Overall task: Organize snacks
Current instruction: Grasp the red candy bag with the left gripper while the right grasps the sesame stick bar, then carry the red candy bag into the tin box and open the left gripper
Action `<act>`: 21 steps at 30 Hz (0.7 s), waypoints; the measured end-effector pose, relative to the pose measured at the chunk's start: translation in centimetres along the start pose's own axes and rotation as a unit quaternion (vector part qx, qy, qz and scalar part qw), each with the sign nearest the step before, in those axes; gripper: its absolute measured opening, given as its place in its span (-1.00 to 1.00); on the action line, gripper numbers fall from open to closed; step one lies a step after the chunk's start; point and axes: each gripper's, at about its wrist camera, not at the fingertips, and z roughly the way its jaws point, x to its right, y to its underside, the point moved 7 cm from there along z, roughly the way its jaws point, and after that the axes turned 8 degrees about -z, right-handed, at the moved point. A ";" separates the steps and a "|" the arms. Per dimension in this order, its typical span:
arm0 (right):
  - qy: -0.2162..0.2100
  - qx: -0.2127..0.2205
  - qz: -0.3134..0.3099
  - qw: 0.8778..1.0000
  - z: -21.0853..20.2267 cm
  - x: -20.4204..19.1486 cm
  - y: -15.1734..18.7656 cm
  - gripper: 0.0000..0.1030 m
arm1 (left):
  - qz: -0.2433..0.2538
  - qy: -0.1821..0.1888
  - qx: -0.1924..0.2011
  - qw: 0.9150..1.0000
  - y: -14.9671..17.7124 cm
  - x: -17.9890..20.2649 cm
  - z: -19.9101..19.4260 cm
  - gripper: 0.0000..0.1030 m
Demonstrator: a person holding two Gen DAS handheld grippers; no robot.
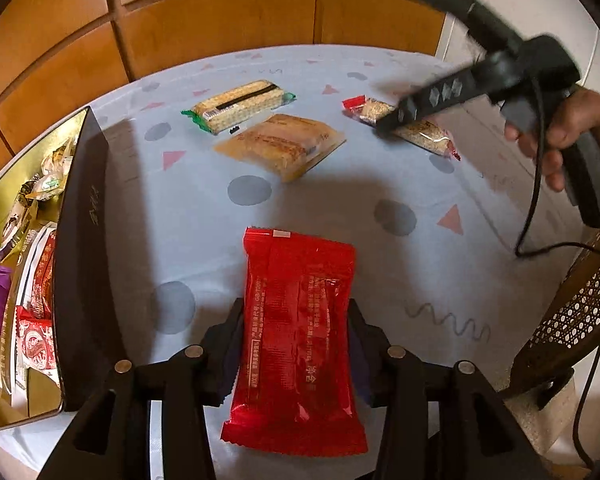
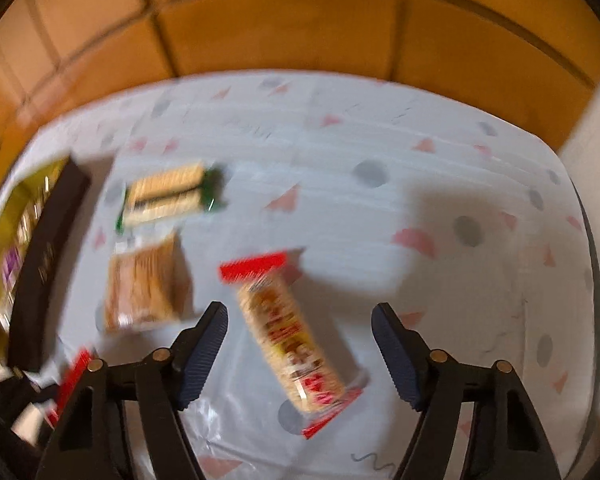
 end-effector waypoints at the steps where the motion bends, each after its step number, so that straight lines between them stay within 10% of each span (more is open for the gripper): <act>1: 0.004 -0.009 -0.009 1.000 0.4 -0.2 0.3 0.44 | -0.001 0.001 0.003 1.000 0.1 0.0 0.0 -0.09; 6: 0.005 -0.040 -0.044 0.998 1.7 -1.4 1.4 -0.41 | 0.007 -0.003 0.019 1.000 0.0 0.4 0.1 -0.09; 21: 0.032 -0.031 -0.091 0.995 1.9 -1.7 1.7 -0.40 | 0.038 -0.008 0.042 0.998 0.2 0.8 -0.3 -0.25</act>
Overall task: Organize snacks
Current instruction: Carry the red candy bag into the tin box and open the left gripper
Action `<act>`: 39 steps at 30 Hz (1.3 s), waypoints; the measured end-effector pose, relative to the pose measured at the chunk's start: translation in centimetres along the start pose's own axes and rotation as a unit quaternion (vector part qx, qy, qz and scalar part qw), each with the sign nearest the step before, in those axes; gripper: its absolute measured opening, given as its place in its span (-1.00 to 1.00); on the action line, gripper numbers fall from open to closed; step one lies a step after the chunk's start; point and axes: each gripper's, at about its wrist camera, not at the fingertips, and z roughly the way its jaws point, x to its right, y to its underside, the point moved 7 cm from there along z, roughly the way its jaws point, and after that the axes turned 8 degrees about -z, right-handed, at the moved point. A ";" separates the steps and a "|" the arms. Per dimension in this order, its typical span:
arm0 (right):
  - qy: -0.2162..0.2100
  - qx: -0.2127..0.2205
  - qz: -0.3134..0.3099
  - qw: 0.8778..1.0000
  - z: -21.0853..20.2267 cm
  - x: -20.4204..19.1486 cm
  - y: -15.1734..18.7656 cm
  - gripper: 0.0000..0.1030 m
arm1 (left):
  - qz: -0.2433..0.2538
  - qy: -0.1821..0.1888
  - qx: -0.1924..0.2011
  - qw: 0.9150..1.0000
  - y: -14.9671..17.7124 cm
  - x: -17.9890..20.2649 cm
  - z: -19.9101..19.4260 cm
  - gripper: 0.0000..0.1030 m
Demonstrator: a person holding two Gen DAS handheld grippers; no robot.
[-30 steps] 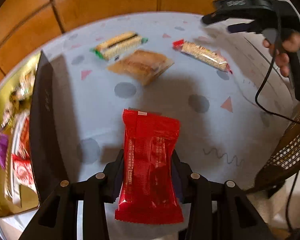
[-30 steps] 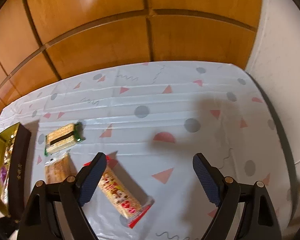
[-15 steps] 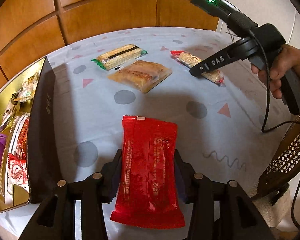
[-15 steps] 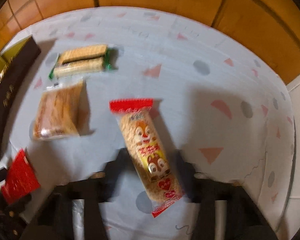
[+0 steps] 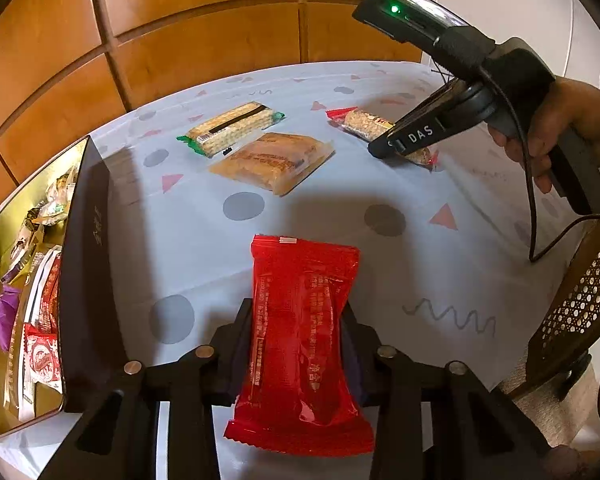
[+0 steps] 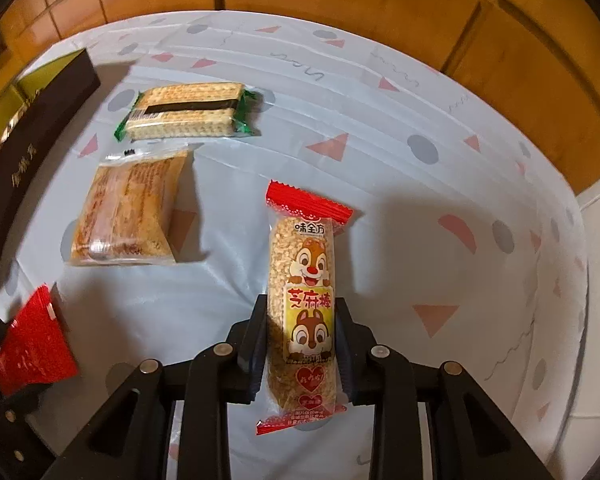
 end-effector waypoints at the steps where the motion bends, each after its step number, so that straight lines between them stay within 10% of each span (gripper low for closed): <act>1: 0.004 0.000 -0.005 1.000 0.0 -0.1 0.0 -0.40 | 0.000 0.001 0.001 1.000 0.0 0.0 0.0 -0.25; 20: 0.034 0.007 -0.043 0.998 -0.8 -1.3 -0.1 -0.41 | -0.142 0.030 0.086 0.986 -5.4 -8.4 -10.2 -0.25; 29: 0.042 0.007 -0.051 0.998 -1.2 -2.0 -0.2 -0.41 | -0.298 -0.035 0.068 0.951 -4.7 -23.0 -10.6 -0.25; 39: 0.051 0.007 -0.055 0.997 -1.2 -2.4 -0.2 -0.41 | -0.415 -0.036 0.042 0.908 -5.3 -31.2 -6.9 -0.25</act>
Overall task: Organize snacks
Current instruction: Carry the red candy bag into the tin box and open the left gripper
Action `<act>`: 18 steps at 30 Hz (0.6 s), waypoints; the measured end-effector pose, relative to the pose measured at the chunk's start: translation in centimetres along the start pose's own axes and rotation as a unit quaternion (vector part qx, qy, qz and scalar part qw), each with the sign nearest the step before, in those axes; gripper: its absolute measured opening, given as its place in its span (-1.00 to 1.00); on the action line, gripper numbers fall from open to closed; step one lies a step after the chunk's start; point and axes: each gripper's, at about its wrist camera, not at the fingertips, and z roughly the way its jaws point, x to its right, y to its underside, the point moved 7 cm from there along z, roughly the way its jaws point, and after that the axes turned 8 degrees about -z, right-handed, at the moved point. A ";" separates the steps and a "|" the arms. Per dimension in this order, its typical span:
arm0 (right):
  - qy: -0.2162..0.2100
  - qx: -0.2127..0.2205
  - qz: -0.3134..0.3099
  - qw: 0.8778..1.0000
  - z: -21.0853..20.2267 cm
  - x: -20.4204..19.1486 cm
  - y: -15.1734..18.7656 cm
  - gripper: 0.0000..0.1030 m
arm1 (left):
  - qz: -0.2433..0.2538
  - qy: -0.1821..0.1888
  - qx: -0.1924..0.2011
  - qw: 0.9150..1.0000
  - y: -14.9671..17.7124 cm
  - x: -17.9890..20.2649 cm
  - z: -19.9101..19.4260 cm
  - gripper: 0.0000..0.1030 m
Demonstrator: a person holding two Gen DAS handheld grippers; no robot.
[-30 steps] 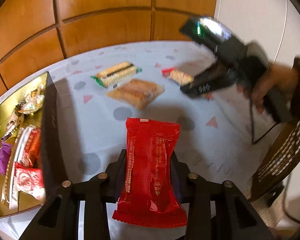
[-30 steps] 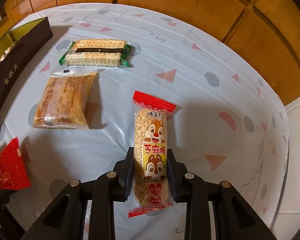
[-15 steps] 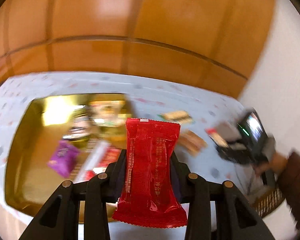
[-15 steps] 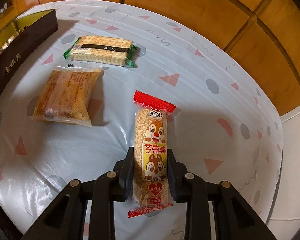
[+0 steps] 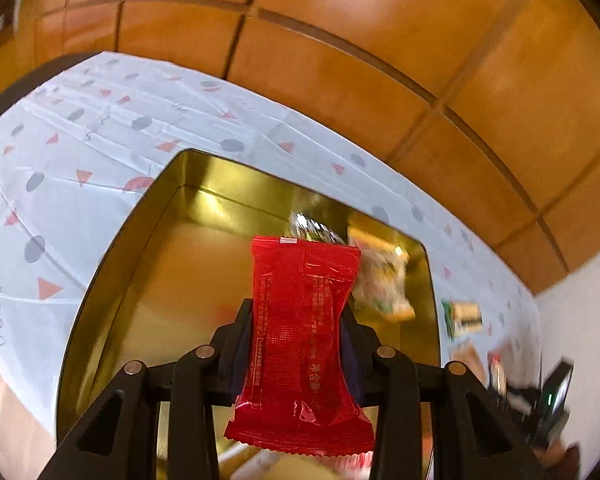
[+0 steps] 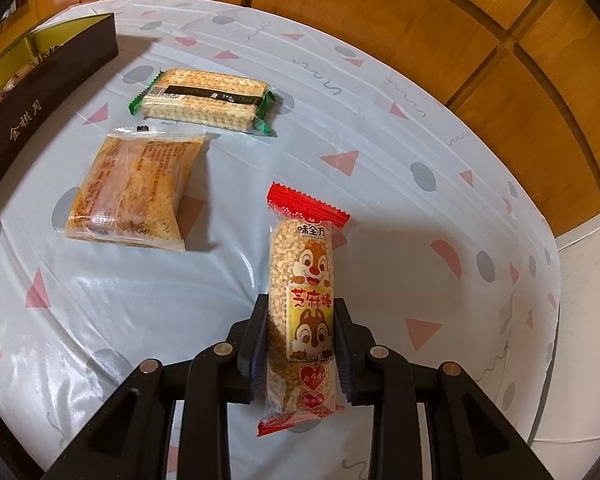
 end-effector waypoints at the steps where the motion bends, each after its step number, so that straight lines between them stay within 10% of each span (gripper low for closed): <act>1: -0.001 0.000 0.001 1.000 0.0 0.0 0.0 -0.41 | -0.005 -0.001 0.002 1.000 -0.7 0.0 0.5 -0.25; 18: 0.000 -0.001 -0.003 1.000 0.0 0.2 -0.1 -0.41 | -0.069 -0.025 -0.024 0.997 -2.2 -1.8 6.6 -0.16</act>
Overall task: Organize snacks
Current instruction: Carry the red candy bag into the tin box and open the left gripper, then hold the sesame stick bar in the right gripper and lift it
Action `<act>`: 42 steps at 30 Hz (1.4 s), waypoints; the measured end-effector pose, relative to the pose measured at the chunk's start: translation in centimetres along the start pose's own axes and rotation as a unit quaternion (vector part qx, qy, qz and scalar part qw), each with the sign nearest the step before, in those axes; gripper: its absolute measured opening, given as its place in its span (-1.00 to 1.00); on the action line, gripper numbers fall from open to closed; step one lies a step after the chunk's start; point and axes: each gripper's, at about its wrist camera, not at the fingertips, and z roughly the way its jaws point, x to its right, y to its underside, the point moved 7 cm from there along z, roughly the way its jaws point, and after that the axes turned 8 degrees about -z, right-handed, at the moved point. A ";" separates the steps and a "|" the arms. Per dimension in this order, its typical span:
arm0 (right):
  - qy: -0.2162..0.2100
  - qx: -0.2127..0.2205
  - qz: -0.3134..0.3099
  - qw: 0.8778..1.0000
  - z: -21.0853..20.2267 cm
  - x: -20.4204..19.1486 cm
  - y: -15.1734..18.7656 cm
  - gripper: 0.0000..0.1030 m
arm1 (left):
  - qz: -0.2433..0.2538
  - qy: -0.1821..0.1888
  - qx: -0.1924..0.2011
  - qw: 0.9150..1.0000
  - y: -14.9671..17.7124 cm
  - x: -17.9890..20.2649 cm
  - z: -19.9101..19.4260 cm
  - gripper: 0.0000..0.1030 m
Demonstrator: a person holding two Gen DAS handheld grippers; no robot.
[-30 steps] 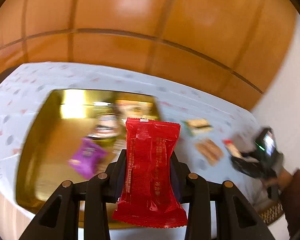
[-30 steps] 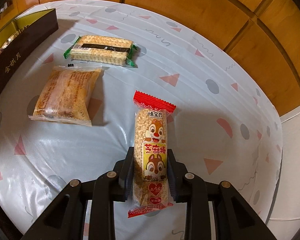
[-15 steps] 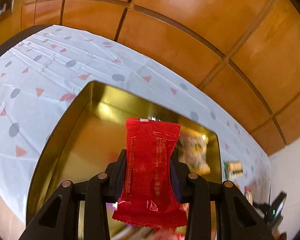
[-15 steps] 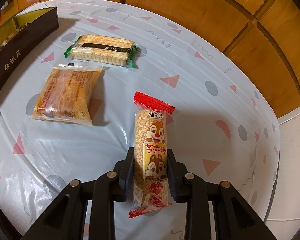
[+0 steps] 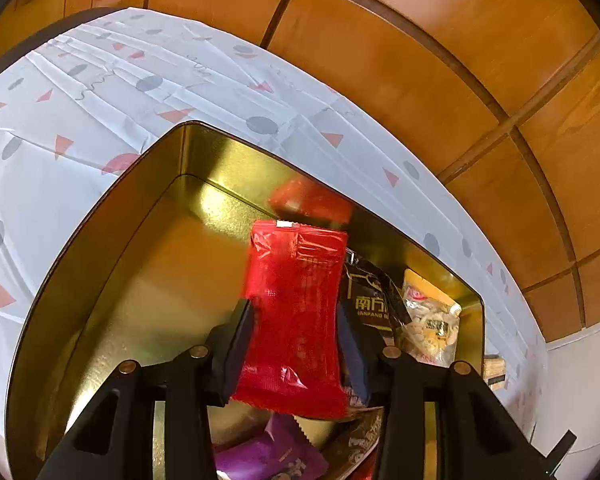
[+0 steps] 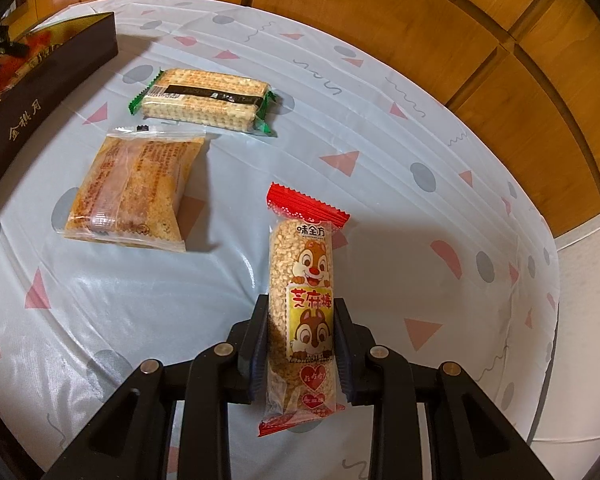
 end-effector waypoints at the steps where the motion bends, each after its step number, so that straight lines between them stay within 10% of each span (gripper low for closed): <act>1: 0.000 0.000 0.000 1.000 0.0 0.0 0.0 -0.41 | 0.000 -0.001 0.002 1.000 0.1 -0.1 -0.2 -0.16; 18: 0.006 0.001 -0.007 1.000 -0.1 -0.2 0.0 -0.41 | 0.145 -0.089 0.085 0.982 6.6 1.0 -6.2 -0.16; 42: 0.008 0.005 -0.001 1.000 0.0 0.0 0.1 -0.41 | 0.212 -0.084 0.129 0.965 12.7 1.6 -10.5 -0.16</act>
